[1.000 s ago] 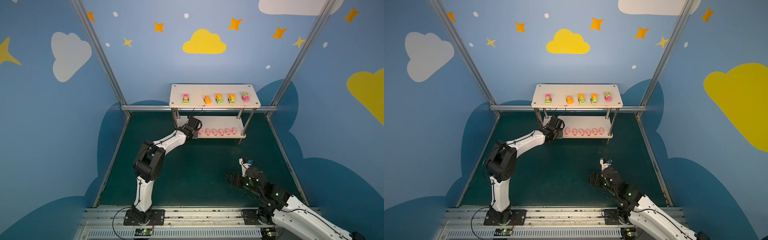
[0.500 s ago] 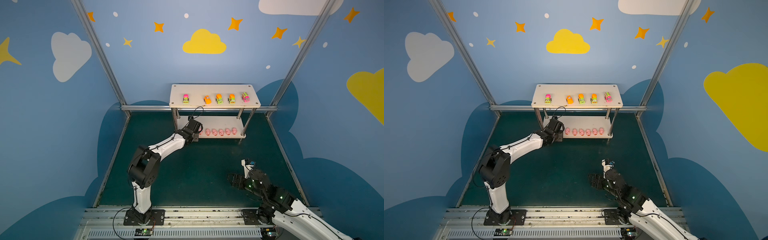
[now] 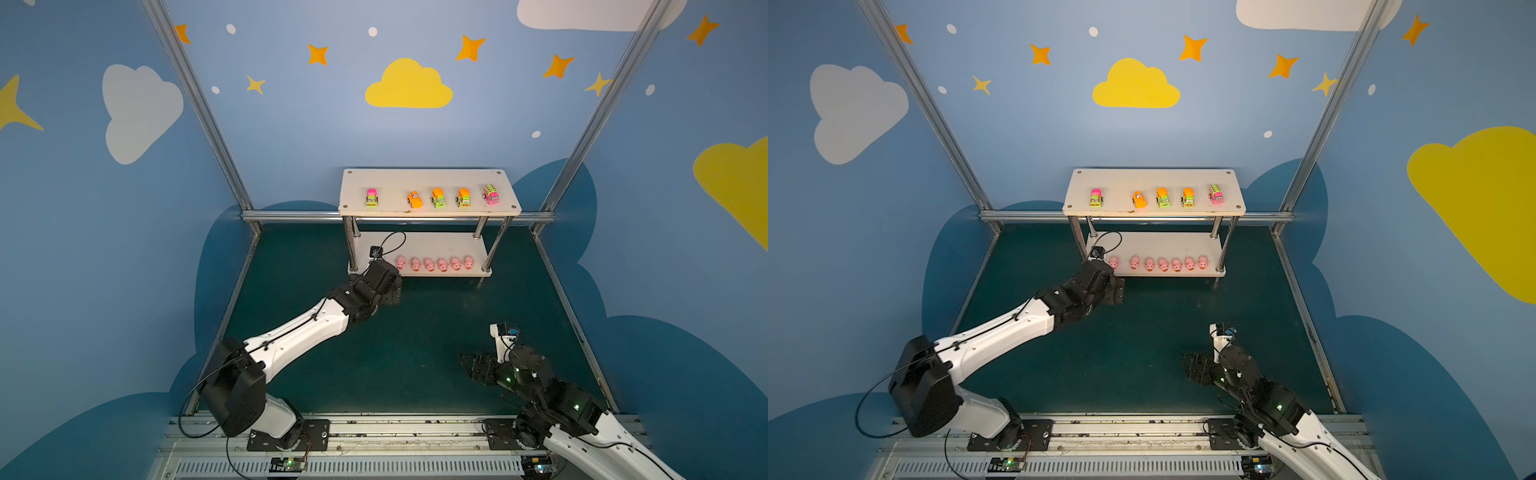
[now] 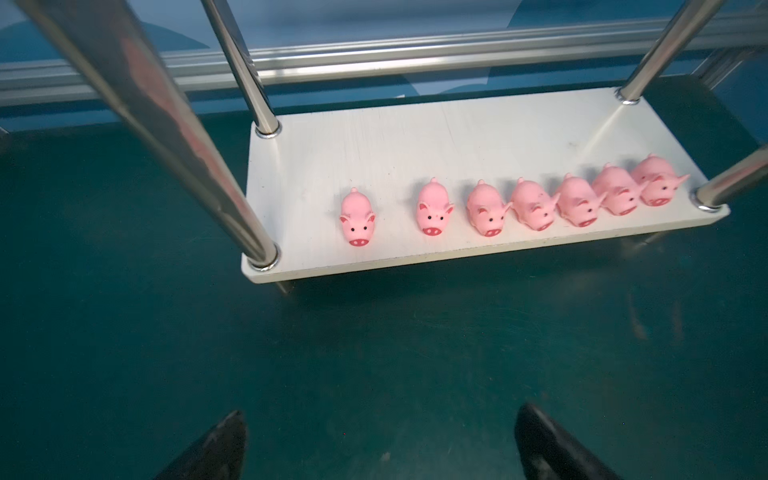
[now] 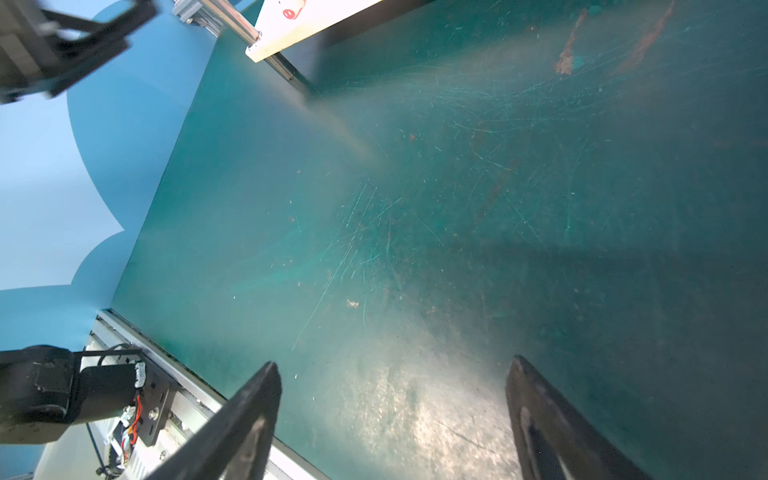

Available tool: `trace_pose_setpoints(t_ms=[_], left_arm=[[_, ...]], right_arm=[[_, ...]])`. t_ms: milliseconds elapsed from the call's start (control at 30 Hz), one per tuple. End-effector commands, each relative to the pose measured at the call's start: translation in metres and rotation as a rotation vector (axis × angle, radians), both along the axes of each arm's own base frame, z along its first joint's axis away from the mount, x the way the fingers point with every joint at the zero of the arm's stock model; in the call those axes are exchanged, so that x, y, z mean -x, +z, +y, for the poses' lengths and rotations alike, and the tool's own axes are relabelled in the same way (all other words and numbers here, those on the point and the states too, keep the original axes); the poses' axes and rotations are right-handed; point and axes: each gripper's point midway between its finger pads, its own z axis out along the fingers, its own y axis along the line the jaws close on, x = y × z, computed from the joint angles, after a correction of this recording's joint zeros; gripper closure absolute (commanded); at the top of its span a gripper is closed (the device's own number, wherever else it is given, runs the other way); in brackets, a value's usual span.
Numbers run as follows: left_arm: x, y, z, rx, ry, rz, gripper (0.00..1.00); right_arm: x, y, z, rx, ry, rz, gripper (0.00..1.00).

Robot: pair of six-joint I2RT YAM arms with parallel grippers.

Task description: Place and organize the plastic toys onto the shelf

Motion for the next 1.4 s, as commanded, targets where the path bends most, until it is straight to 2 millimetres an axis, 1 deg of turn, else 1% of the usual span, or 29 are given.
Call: trace_pose_setpoints(t_ms=[0, 100, 200, 300, 433, 500, 600, 667, 833, 900, 1000, 1133, 1200, 1267, 1367], left_arm=[[0.027, 0.004, 0.032, -0.033, 0.059, -0.004, 0.00], [0.052, 0.005, 0.058, -0.003, 0.095, -0.018, 0.00], [0.075, -0.002, 0.079, 0.040, 0.110, -0.026, 0.00], [0.096, 0.000, 0.100, 0.108, 0.133, -0.058, 0.00], [0.115, 0.003, 0.126, 0.169, 0.178, -0.111, 0.00], [0.121, 0.002, 0.135, 0.184, 0.197, -0.125, 0.00], [0.125, -0.002, 0.145, 0.187, 0.231, -0.133, 0.00], [0.125, -0.007, 0.151, 0.174, 0.259, -0.143, 0.00], [0.118, -0.017, 0.151, 0.116, 0.264, -0.163, 0.00], [0.114, -0.016, 0.151, 0.095, 0.265, -0.190, 0.00], [0.105, -0.008, 0.152, 0.056, 0.268, -0.272, 0.00], [0.091, 0.006, 0.166, 0.008, 0.333, -0.415, 0.00], [0.084, 0.011, 0.179, -0.019, 0.370, -0.451, 0.00], [0.076, 0.011, 0.193, -0.010, 0.419, -0.468, 0.00], [0.062, 0.003, 0.199, 0.023, 0.422, -0.469, 0.00]], right_arm=[[0.003, 0.005, -0.007, 0.039, 0.011, -0.018, 0.17], [0.003, 0.011, -0.010, 0.059, 0.014, -0.030, 0.17], [0.002, 0.020, -0.011, 0.073, 0.016, -0.051, 0.17], [-0.002, 0.029, -0.012, 0.100, 0.019, -0.074, 0.17], [-0.011, 0.037, -0.015, 0.158, 0.002, -0.100, 0.17], [-0.019, 0.042, -0.018, 0.196, -0.024, -0.128, 0.17], [-0.030, 0.049, -0.020, 0.239, -0.050, -0.169, 0.17], [-0.036, 0.055, -0.019, 0.268, -0.044, -0.208, 0.17], [-0.049, 0.063, -0.015, 0.315, -0.032, -0.295, 0.17], [-0.056, 0.065, -0.019, 0.348, -0.059, -0.328, 0.17], [-0.071, 0.075, -0.027, 0.436, -0.110, -0.410, 0.17], [-0.092, 0.086, -0.039, 0.504, -0.208, -0.466, 0.17], [-0.104, 0.084, -0.042, 0.496, -0.237, -0.468, 0.17], [-0.115, 0.078, -0.043, 0.473, -0.246, -0.449, 0.17], [-0.133, 0.066, -0.049, 0.426, -0.256, -0.408, 0.17]])
